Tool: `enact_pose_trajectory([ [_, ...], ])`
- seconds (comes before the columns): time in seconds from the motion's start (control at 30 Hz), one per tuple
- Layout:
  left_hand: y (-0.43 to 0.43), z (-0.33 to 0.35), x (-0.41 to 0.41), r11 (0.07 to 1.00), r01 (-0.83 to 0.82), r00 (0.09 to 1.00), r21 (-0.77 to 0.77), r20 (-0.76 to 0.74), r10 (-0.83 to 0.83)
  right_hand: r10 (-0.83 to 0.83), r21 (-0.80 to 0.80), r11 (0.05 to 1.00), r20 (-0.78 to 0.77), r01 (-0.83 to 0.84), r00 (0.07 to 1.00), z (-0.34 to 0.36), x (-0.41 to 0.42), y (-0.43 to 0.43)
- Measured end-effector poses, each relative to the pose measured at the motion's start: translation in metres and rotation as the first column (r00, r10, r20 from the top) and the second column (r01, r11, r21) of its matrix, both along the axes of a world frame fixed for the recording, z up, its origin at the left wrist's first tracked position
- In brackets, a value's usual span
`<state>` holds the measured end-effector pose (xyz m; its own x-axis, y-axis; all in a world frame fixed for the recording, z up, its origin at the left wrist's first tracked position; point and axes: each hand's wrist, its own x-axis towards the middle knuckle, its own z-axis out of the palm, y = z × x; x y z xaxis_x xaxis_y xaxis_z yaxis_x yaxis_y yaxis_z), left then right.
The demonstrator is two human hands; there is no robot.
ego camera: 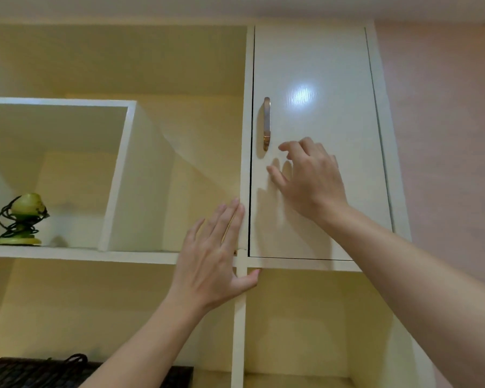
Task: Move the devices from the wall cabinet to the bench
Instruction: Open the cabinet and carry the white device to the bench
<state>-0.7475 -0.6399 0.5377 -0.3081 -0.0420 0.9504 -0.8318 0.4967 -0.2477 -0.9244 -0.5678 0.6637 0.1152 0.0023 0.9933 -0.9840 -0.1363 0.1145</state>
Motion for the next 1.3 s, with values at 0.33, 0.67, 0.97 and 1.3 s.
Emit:
enact_pose_trajectory([
  [0.33, -0.013, -0.006, 0.003, 0.992, 0.035, 0.999, -0.123, -0.008, -0.036, 0.149, -0.146, 0.981, 0.15, -0.127, 0.977, 0.035, 0.029, -0.032],
  [0.67, -0.011, -0.004, 0.004, 0.991, 0.055, 0.998, -0.125, -0.008, -0.057, 0.109, -0.202, 0.975, 0.092, -0.088, 0.99, 0.039, 0.03, -0.018],
  [0.97, 0.001, -0.004, 0.002, 0.993, 0.045, 0.999, -0.107, 0.018, -0.043, 0.308, -0.153, 0.945, 0.12, -0.289, 0.944, 0.038, 0.027, 0.038],
  [1.3, 0.03, -0.002, -0.005, 0.994, -0.112, 0.994, 0.003, 0.021, 0.112, 0.6, -0.16, 0.799, 0.134, -0.58, 0.789, 0.036, -0.006, 0.101],
])
